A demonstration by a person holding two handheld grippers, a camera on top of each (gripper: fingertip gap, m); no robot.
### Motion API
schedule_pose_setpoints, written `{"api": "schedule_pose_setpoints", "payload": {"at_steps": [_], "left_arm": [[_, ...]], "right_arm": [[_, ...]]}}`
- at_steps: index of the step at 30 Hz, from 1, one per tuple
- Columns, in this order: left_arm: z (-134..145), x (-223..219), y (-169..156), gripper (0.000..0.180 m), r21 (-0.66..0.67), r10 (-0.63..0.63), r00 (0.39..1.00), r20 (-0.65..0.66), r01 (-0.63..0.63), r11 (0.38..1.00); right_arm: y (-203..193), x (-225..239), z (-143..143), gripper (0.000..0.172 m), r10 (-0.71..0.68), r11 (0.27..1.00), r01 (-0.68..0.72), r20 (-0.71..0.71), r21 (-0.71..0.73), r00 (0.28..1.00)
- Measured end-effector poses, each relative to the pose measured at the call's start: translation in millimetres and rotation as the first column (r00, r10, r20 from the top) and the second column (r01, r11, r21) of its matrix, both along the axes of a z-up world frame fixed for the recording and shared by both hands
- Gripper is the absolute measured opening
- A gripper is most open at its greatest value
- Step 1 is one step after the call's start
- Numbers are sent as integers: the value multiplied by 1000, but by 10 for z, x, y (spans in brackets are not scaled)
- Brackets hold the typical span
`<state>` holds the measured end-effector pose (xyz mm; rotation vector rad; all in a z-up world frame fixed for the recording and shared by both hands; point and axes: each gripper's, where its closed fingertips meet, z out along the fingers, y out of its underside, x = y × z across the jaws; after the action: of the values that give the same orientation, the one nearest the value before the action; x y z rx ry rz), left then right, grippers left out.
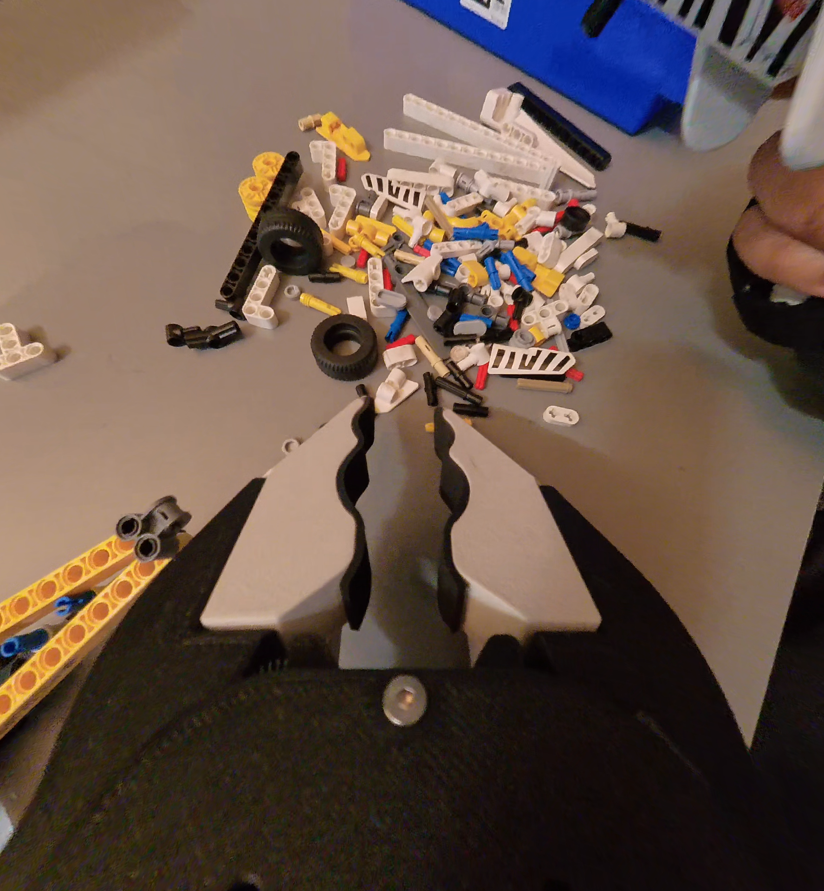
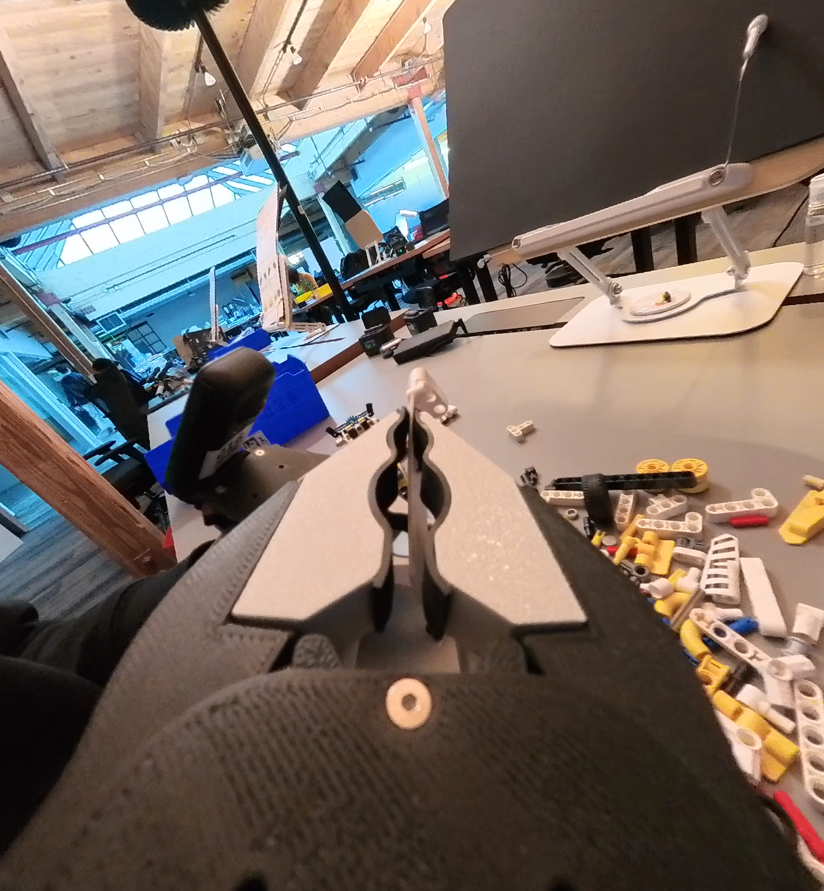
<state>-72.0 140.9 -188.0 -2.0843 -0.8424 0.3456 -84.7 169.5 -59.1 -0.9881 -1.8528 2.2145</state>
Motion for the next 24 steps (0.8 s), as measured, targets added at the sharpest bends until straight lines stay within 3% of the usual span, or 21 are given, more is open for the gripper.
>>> {"api": "schedule_pose_setpoints", "payload": {"at_steps": [4, 7, 9, 14, 24], "left_arm": [[54, 11, -7, 18, 19, -10, 1000, -25, 10, 1000], [194, 89, 111, 16, 104, -68, 997, -34, 71, 992], [433, 132, 197, 16, 189, -89, 992, -93, 105, 976], [934, 149, 259, 17, 244, -72, 966, -247, 134, 960], [940, 108, 288, 2, 176, -66, 954, -292, 121, 977]], "right_arm": [[-45, 36, 6, 0, 62, 996, -60, 31, -68, 998], [-2, 56, 121, 0, 194, 933, -140, 135, -333, 972], [1, 44, 100, 0, 261, 889, -159, 191, -430, 946], [-138, 80, 33, 0, 324, 869, -188, 239, -459, 915], [-268, 163, 49, 0, 388, 835, -226, 245, -502, 889]]}}
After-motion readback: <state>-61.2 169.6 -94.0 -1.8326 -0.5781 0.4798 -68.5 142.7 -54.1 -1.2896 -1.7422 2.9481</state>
